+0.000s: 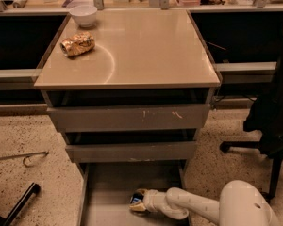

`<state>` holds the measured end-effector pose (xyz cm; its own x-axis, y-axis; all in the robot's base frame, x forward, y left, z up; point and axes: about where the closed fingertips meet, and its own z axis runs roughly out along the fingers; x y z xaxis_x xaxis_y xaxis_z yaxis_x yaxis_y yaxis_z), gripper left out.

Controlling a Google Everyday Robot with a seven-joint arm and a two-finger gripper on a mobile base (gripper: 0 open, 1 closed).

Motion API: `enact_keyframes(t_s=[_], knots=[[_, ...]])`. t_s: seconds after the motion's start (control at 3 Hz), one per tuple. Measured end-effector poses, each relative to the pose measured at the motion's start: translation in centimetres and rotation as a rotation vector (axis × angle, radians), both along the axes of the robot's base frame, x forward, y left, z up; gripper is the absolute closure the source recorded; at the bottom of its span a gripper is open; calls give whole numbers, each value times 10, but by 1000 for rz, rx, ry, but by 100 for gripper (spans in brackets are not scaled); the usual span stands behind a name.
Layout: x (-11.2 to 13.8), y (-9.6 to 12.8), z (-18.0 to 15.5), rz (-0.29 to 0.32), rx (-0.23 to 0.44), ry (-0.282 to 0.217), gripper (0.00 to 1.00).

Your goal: Place pepsi can into bottom drawer

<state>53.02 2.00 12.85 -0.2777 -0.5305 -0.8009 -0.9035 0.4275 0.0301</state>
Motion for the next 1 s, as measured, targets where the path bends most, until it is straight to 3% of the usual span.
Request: enact_keyframes(t_s=[0.33,1.0], knots=[[0,0,0,0,0,0,4],[0,0,0,0,0,0,0]])
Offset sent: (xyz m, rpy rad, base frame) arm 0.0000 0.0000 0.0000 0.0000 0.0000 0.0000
